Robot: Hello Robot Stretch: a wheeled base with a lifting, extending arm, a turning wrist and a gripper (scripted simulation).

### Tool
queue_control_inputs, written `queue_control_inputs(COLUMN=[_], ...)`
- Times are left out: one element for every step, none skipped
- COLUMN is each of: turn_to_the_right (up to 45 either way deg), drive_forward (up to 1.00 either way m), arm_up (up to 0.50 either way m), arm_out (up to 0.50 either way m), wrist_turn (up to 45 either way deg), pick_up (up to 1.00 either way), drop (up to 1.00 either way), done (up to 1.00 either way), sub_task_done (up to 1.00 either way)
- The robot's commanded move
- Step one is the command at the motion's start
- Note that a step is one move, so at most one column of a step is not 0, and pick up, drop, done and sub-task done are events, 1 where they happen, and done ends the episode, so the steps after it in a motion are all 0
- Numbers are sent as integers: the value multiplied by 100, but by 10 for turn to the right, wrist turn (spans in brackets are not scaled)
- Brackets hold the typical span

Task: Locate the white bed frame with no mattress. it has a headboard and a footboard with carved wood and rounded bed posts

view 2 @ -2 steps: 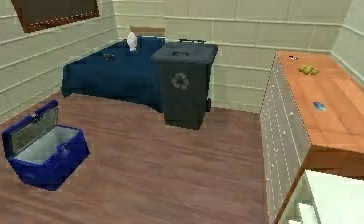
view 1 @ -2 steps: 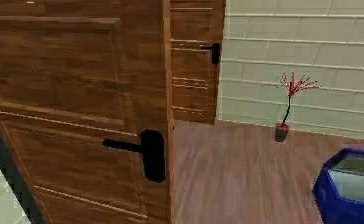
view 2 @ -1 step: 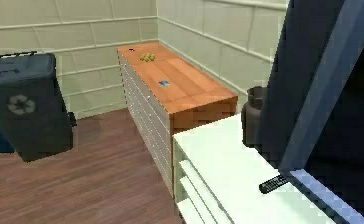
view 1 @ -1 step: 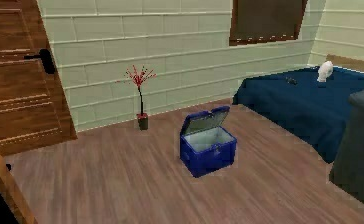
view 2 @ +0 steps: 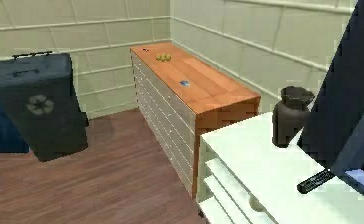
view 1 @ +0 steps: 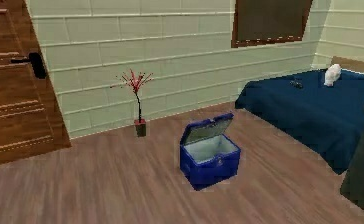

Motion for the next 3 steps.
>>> queue_control_inputs(turn_to_the_right=[450, 120, 30], drive_forward=[0, 0, 0], arm_up=[0, 0, 0], arm_out=[0, 0, 0], wrist_turn=[0, 0, 0], pick_up=[0, 0, 0], drop=[0, 0, 0], done=[0, 0, 0], sub_task_done=[0, 0, 0])
